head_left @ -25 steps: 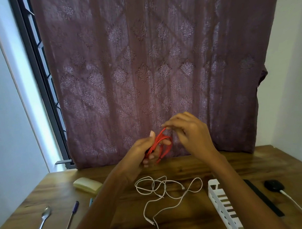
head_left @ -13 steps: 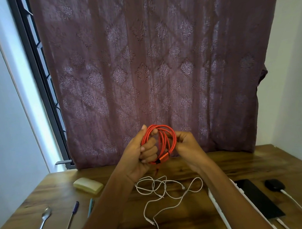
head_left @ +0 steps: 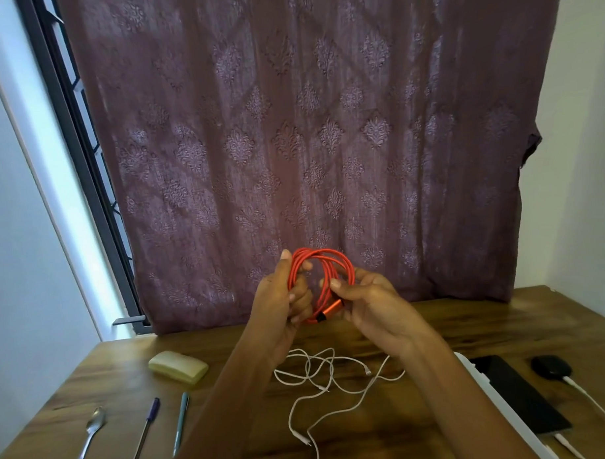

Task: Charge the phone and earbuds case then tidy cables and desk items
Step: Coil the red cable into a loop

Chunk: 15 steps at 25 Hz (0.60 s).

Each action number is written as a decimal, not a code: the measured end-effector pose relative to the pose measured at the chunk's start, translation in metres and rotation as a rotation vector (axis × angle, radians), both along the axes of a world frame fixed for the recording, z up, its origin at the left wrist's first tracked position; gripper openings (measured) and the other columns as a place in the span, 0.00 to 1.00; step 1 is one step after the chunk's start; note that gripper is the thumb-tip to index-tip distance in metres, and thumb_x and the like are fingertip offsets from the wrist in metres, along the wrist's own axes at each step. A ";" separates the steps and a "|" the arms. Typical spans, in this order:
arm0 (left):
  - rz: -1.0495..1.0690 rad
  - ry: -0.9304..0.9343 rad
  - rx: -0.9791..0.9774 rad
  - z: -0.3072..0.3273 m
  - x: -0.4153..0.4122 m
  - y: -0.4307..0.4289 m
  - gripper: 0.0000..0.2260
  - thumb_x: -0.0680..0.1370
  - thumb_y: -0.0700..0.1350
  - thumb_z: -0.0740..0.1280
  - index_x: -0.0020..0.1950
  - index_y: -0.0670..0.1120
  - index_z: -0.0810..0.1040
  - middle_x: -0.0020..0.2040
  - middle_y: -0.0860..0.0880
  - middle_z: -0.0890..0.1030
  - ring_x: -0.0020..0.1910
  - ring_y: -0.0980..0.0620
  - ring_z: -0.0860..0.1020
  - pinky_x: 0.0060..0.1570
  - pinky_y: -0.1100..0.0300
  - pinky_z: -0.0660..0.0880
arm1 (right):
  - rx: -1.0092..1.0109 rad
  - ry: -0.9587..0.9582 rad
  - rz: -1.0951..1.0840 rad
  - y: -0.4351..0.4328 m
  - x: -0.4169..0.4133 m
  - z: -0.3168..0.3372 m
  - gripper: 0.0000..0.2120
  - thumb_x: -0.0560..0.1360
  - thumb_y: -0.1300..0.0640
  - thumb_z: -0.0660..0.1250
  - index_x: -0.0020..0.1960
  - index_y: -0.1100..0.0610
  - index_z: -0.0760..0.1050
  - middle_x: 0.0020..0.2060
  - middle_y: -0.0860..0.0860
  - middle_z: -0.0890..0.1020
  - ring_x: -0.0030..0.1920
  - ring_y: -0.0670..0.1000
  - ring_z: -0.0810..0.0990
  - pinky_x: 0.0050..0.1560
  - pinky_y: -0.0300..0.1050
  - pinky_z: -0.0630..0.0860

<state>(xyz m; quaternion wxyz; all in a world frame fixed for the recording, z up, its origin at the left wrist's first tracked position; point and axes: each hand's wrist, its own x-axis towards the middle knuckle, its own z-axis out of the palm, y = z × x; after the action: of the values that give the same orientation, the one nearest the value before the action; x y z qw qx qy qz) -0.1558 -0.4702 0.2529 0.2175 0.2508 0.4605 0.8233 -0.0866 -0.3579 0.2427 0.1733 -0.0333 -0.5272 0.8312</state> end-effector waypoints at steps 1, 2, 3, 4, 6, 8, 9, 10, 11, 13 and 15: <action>0.041 0.024 -0.016 -0.001 0.000 0.002 0.18 0.81 0.50 0.52 0.38 0.42 0.72 0.17 0.55 0.59 0.14 0.61 0.56 0.14 0.71 0.54 | -0.044 0.007 0.043 0.001 0.001 0.002 0.10 0.72 0.70 0.61 0.52 0.62 0.73 0.34 0.52 0.83 0.36 0.48 0.81 0.36 0.39 0.78; 0.074 0.041 -0.025 -0.002 0.001 0.004 0.18 0.81 0.50 0.52 0.38 0.42 0.72 0.17 0.55 0.60 0.14 0.61 0.56 0.15 0.71 0.55 | -0.103 0.008 0.091 0.002 0.002 0.004 0.09 0.70 0.71 0.61 0.49 0.62 0.73 0.33 0.52 0.81 0.36 0.48 0.80 0.37 0.41 0.78; 0.103 0.052 -0.029 -0.003 0.001 0.006 0.18 0.81 0.50 0.53 0.38 0.42 0.72 0.18 0.55 0.60 0.15 0.60 0.57 0.15 0.70 0.55 | -0.168 0.012 0.127 0.001 0.003 0.005 0.09 0.67 0.71 0.60 0.45 0.62 0.73 0.31 0.53 0.80 0.35 0.49 0.79 0.40 0.42 0.78; 0.128 0.061 -0.030 -0.004 0.002 0.007 0.18 0.81 0.50 0.53 0.37 0.42 0.72 0.18 0.55 0.60 0.15 0.60 0.57 0.16 0.69 0.56 | -0.203 0.024 0.139 0.001 0.003 0.004 0.10 0.65 0.72 0.59 0.43 0.62 0.72 0.30 0.53 0.79 0.34 0.49 0.78 0.42 0.43 0.77; 0.168 0.068 -0.024 -0.008 0.005 0.009 0.18 0.81 0.50 0.54 0.37 0.43 0.72 0.18 0.55 0.60 0.16 0.60 0.57 0.16 0.68 0.56 | -0.113 0.060 0.086 0.001 0.001 -0.001 0.12 0.64 0.76 0.59 0.42 0.62 0.71 0.29 0.52 0.78 0.34 0.49 0.77 0.45 0.46 0.75; 0.198 0.060 -0.020 -0.010 0.008 0.013 0.18 0.80 0.51 0.54 0.36 0.43 0.73 0.18 0.54 0.61 0.16 0.60 0.58 0.16 0.68 0.57 | 0.001 0.110 0.037 -0.001 -0.001 -0.006 0.14 0.64 0.75 0.67 0.47 0.64 0.71 0.32 0.52 0.79 0.37 0.49 0.77 0.47 0.46 0.74; 0.212 0.056 -0.020 -0.011 0.008 0.014 0.18 0.80 0.51 0.54 0.36 0.43 0.73 0.18 0.54 0.61 0.16 0.60 0.58 0.17 0.68 0.57 | 0.012 0.115 0.008 -0.002 -0.002 -0.006 0.21 0.62 0.71 0.73 0.52 0.65 0.71 0.36 0.52 0.80 0.40 0.50 0.78 0.48 0.46 0.75; 0.226 0.050 -0.017 -0.011 0.008 0.014 0.18 0.80 0.51 0.54 0.36 0.44 0.73 0.18 0.54 0.61 0.16 0.59 0.58 0.17 0.68 0.57 | 0.032 0.110 -0.057 -0.003 -0.001 -0.006 0.28 0.60 0.67 0.77 0.56 0.64 0.70 0.41 0.53 0.80 0.43 0.51 0.79 0.48 0.46 0.76; 0.239 0.043 -0.011 -0.010 0.007 0.014 0.18 0.80 0.51 0.54 0.36 0.44 0.74 0.18 0.54 0.61 0.16 0.60 0.58 0.17 0.68 0.57 | 0.081 0.091 -0.193 -0.002 -0.002 -0.007 0.29 0.59 0.64 0.77 0.57 0.62 0.70 0.44 0.53 0.80 0.45 0.50 0.79 0.47 0.45 0.76; 0.262 0.033 -0.003 -0.011 0.006 0.014 0.18 0.81 0.51 0.54 0.37 0.43 0.73 0.19 0.54 0.61 0.17 0.60 0.58 0.17 0.67 0.57 | 0.307 0.066 -0.543 -0.001 0.000 -0.009 0.21 0.60 0.60 0.77 0.49 0.57 0.73 0.43 0.52 0.79 0.43 0.47 0.76 0.43 0.41 0.76; 0.278 0.042 0.000 -0.013 0.006 0.014 0.18 0.81 0.51 0.54 0.37 0.44 0.73 0.20 0.54 0.60 0.17 0.59 0.58 0.17 0.67 0.57 | 0.465 0.102 -0.612 -0.006 0.003 -0.011 0.09 0.63 0.57 0.76 0.41 0.54 0.78 0.38 0.54 0.78 0.39 0.50 0.74 0.41 0.41 0.74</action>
<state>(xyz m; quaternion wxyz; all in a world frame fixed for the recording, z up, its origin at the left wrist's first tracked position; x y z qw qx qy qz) -0.1502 -0.4567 0.2398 0.0916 0.2018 0.4954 0.8399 -0.0832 -0.3642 0.2321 0.4423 -0.1076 -0.6581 0.5997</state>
